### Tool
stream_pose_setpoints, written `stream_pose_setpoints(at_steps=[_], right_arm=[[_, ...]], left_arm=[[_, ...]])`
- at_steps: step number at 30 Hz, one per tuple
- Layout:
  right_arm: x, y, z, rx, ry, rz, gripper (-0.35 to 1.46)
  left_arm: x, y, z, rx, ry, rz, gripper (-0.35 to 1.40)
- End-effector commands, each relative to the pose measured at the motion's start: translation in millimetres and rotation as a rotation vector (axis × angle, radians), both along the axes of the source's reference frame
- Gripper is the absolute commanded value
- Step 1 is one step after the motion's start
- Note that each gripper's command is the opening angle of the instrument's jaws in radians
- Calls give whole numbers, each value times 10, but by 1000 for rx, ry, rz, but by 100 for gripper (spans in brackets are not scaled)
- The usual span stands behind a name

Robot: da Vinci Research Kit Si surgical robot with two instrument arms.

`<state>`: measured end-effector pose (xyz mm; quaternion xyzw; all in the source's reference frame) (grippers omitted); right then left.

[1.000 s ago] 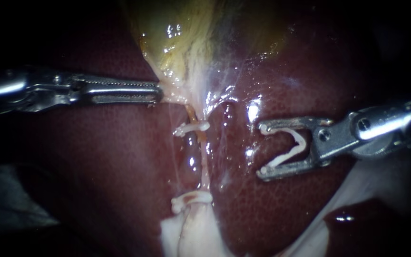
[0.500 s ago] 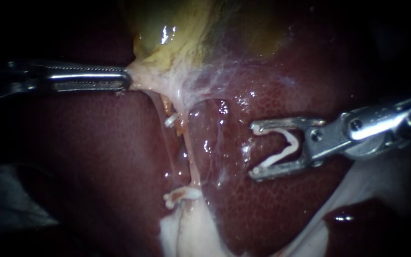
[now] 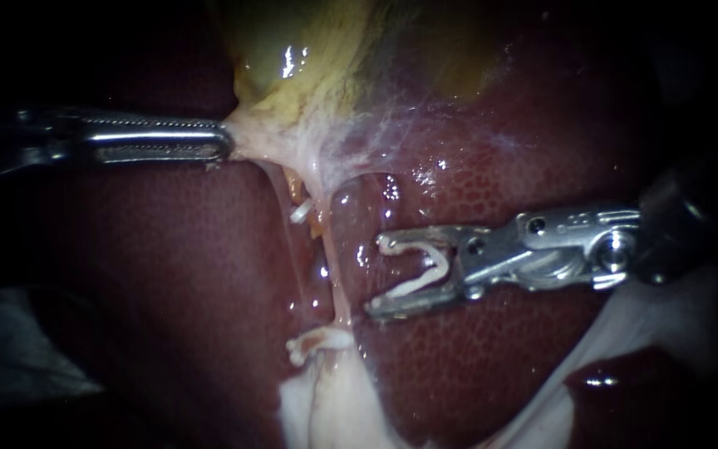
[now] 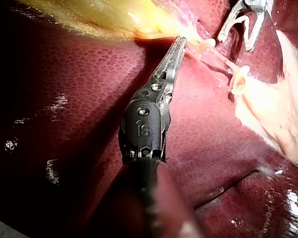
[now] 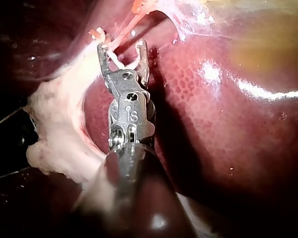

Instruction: Clipping first clip right tube

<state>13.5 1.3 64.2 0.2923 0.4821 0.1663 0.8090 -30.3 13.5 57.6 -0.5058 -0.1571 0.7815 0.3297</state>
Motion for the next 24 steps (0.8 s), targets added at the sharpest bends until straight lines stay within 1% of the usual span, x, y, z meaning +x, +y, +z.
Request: stream_pose_setpoints(at_steps=[1,6,10,12,16,19,22,24], right_arm=[[5,-3,6,14,4,3,49],[25,-15,27,86,31,7,49],[38,-27,40,159,72,19,50],[42,-31,44,196,98,19,50],[46,-36,46,269,144,13,50],[48,-38,45,321,196,8,49],[50,-42,39,355,249,0,49],[52,-45,32,375,276,-15,49]], left_arm=[[0,0,0,0,1,0,-35],[0,0,0,0,1,-1,-35],[-1,0,0,0,1,-1,-35],[-1,0,0,0,1,-1,-35],[-2,0,1,0,1,-1,-35],[-2,0,1,0,1,-2,-35],[-2,0,1,0,1,-1,-35],[-2,0,1,0,1,-1,-35]])
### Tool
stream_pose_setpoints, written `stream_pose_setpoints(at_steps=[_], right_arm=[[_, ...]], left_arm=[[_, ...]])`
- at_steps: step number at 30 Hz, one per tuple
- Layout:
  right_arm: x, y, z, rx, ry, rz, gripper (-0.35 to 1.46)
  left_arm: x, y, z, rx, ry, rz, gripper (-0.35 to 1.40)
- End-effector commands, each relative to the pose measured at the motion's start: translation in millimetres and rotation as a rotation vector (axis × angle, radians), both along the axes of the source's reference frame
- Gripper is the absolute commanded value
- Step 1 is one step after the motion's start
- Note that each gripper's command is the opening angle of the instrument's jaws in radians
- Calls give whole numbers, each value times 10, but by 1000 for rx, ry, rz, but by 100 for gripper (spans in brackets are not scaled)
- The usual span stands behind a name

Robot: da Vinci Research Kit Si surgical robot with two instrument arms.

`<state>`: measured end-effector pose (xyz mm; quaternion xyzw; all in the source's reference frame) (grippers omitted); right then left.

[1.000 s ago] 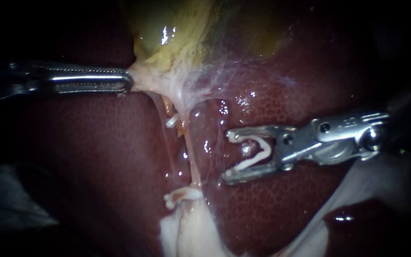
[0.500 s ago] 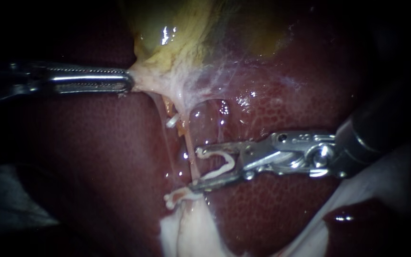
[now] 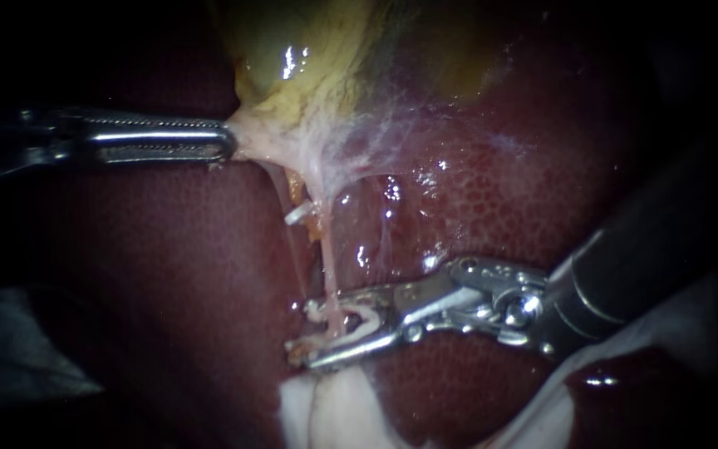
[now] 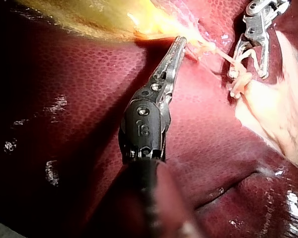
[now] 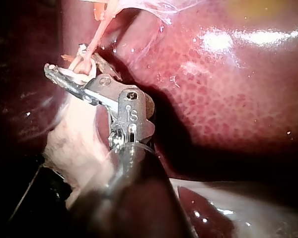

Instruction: Clipping first clip right tube

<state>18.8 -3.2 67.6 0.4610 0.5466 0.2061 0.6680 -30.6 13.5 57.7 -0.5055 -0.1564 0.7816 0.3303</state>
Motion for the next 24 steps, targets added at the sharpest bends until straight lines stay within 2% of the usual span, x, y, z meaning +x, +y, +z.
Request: stream_pose_setpoints(at_steps=[1,6,12,16,24], right_arm=[[1,0,-5,1,11,-6,49],[5,-5,-22,20,49,-32,45],[5,-5,-26,26,57,-35,39],[-1,-3,-26,27,58,-37,25],[-8,0,-28,47,54,-40,-16]], left_arm=[[0,0,0,0,0,0,-35],[0,0,0,0,0,0,-35],[0,0,1,0,0,0,-35],[0,0,1,0,0,0,-35],[-1,0,1,0,0,0,-35]])
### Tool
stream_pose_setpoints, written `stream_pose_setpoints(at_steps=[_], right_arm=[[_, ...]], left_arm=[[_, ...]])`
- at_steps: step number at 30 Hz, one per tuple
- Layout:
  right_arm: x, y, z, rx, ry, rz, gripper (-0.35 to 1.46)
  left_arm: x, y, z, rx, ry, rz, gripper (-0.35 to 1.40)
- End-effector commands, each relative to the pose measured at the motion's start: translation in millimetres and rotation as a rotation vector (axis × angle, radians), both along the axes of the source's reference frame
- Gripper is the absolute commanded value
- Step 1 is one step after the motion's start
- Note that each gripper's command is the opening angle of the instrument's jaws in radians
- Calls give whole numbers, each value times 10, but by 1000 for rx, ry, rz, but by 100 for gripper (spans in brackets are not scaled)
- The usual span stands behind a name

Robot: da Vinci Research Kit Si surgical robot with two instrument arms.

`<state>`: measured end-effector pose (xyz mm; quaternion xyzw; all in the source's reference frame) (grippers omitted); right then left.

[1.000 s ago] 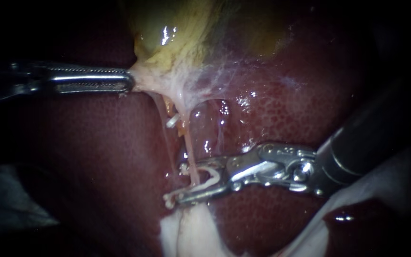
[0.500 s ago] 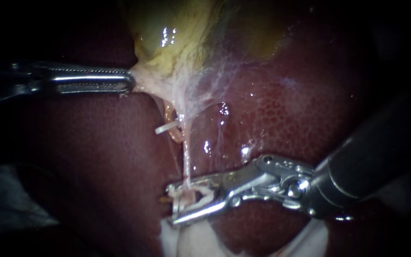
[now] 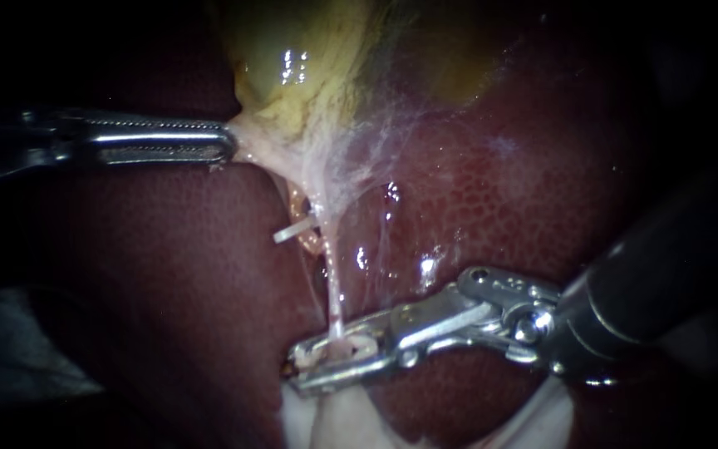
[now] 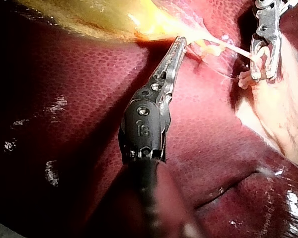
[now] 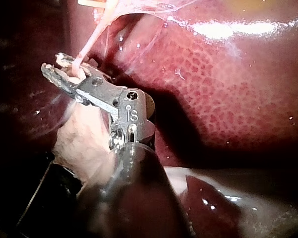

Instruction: Clipping first clip right tube

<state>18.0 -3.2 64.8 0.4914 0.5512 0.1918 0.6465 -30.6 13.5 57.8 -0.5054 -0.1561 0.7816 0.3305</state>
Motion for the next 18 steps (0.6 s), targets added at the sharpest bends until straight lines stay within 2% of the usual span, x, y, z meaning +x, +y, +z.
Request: stream_pose_setpoints(at_steps=[1,3,5,18], right_arm=[[0,0,-1,14,-6,-1,-22],[-1,-1,-1,30,-13,-3,-35],[-4,-1,-1,57,-25,-5,-35],[-6,-3,0,57,-21,-6,-35]], left_arm=[[0,0,0,0,0,0,-35],[0,0,0,0,0,0,-35],[0,0,0,0,0,0,-35],[0,1,1,0,0,1,-35]])
